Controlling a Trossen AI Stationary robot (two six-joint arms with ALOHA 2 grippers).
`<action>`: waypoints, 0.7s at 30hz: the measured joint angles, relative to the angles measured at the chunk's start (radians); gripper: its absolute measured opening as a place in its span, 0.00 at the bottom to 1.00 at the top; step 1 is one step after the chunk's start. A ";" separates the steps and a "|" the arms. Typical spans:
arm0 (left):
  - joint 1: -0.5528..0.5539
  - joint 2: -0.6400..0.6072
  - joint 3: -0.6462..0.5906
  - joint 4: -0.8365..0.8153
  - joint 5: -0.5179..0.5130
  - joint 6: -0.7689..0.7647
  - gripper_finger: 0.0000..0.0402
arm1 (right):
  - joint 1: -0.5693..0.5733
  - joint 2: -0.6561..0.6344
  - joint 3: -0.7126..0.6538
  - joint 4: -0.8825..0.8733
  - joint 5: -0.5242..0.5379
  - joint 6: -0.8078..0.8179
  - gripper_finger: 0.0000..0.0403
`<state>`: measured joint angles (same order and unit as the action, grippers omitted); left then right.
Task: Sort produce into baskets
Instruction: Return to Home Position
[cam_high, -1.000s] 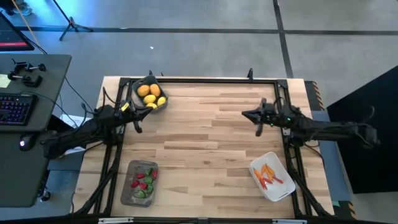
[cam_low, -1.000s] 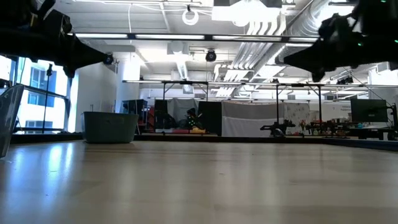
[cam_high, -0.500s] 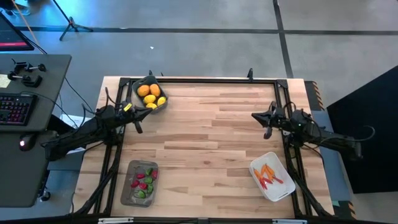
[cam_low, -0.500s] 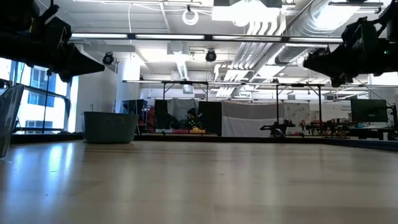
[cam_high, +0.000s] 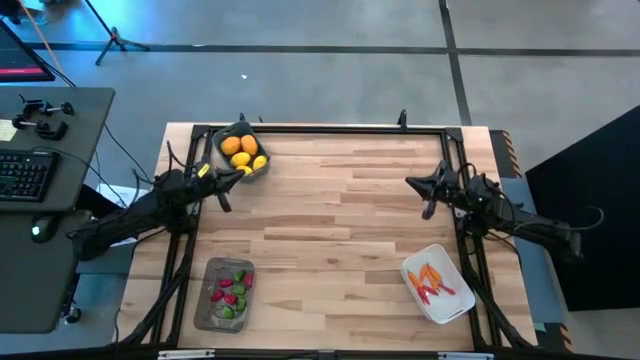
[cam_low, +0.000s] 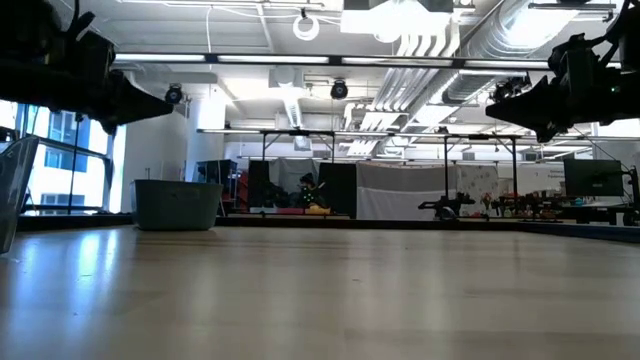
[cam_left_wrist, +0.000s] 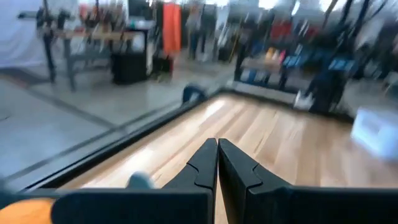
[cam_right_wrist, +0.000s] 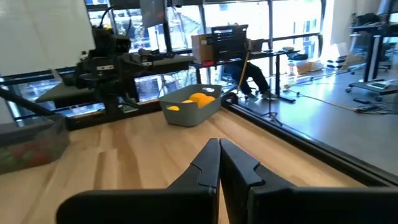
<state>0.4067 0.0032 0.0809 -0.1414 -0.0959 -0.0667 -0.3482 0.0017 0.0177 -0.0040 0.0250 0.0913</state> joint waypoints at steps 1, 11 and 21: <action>0.003 0.000 -0.037 0.078 0.018 -0.017 0.00 | -0.007 0.000 0.000 0.000 0.000 -0.002 0.00; 0.085 0.001 -0.069 0.210 0.117 0.026 0.00 | -0.034 0.003 0.000 0.000 -0.005 -0.025 0.00; 0.099 0.017 -0.069 0.161 0.040 -0.078 0.00 | -0.033 0.005 0.000 -0.004 -0.022 0.000 0.00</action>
<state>0.5056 0.0198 0.0120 0.0201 -0.0558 -0.1452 -0.3813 0.0063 0.0177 -0.0078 0.0027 0.0911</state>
